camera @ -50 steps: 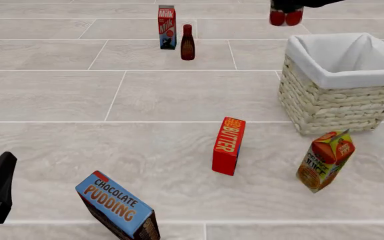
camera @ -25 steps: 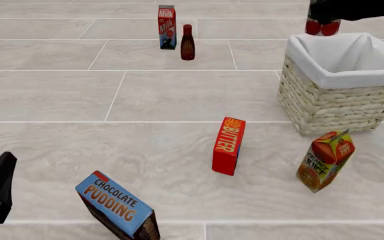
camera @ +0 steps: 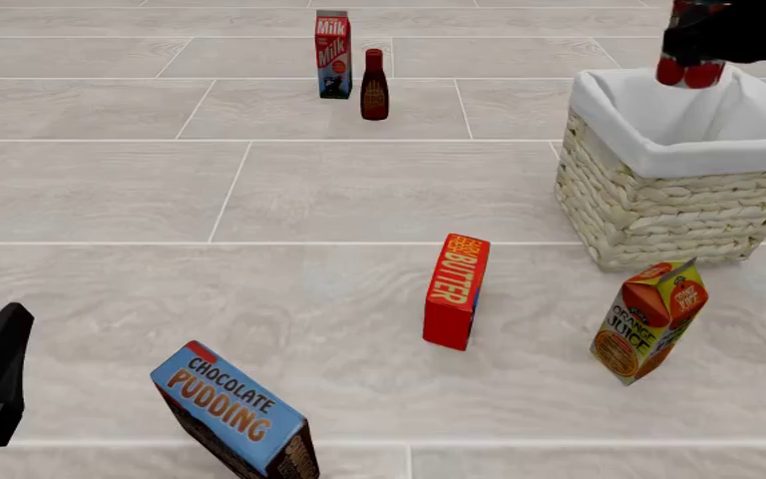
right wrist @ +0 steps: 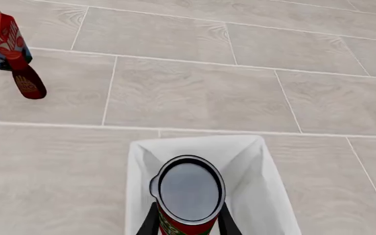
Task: Pick the tomato sauce and place it in the basket.
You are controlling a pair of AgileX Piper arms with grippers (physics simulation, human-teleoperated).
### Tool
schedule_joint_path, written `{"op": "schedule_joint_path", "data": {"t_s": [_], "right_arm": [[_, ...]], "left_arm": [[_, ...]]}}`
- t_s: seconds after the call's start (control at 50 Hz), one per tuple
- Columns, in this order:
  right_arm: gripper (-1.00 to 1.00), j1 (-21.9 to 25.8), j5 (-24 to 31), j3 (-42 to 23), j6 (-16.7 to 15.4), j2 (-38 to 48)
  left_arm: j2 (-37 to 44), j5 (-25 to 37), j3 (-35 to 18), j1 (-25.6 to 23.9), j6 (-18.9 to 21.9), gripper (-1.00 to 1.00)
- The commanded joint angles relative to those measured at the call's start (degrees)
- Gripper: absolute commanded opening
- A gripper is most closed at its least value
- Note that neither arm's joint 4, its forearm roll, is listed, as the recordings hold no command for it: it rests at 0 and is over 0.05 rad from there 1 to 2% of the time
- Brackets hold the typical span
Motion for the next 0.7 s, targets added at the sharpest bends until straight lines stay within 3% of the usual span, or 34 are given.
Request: {"op": "schedule_joint_path", "data": {"t_s": [0.02, 0.4, 0.7], "right_arm": [[-1.00, -1.6, -2.3, -0.5, 1.8, 3.3], [-1.00, -2.9, -2.4, -5.8, 1.9, 9.9], [-1.00, -4.3, -4.4, -4.5, 1.9, 12.5]], "left_arm": [[0.0, 0.0, 0.0, 0.0, 0.0, 1.00], [0.0, 0.0, 0.0, 0.0, 0.0, 1.00], [0.0, 0.0, 0.0, 0.0, 0.0, 1.00]]}}
